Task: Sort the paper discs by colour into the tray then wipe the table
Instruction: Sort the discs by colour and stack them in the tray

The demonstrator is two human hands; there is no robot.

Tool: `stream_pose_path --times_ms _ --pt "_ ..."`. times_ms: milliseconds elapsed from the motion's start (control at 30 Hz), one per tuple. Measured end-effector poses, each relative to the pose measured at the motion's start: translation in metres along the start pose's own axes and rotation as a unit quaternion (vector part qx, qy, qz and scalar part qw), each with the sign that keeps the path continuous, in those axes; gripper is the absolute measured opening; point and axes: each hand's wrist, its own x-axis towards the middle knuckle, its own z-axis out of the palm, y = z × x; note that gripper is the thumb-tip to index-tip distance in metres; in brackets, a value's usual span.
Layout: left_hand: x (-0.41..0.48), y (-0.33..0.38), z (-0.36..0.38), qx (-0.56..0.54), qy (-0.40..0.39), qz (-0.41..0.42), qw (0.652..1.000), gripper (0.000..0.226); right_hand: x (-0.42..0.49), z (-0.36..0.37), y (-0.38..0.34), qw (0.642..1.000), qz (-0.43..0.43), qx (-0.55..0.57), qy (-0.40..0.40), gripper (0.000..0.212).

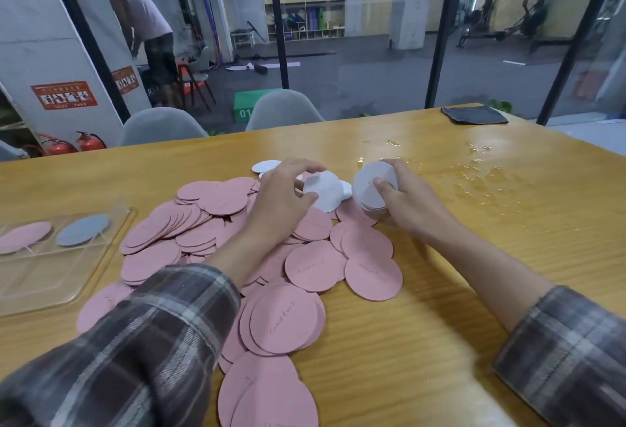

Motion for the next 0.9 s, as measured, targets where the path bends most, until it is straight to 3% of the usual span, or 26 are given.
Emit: stream_pose_path --times_ms 133,300,600,767,900 --pt "-0.004 0.01 -0.012 -0.173 0.022 -0.069 0.982 0.038 0.001 0.0 0.002 1.0 0.005 0.016 -0.009 0.036" --pt "-0.006 0.016 -0.017 -0.262 -0.032 -0.079 0.961 0.018 0.0 0.001 0.002 1.0 -0.007 0.023 -0.019 0.035" --pt "-0.003 0.024 0.007 -0.194 0.005 -0.072 0.978 0.021 -0.004 0.004 -0.006 0.994 -0.03 0.076 -0.071 0.035" --pt "0.002 0.028 0.012 -0.186 -0.004 -0.047 0.981 0.015 -0.004 0.001 -0.004 0.996 -0.038 0.023 -0.076 0.029" --pt "0.01 0.018 0.017 -0.012 -0.025 0.003 1.0 0.022 0.0 -0.008 -0.002 1.0 -0.012 -0.014 -0.016 0.038"
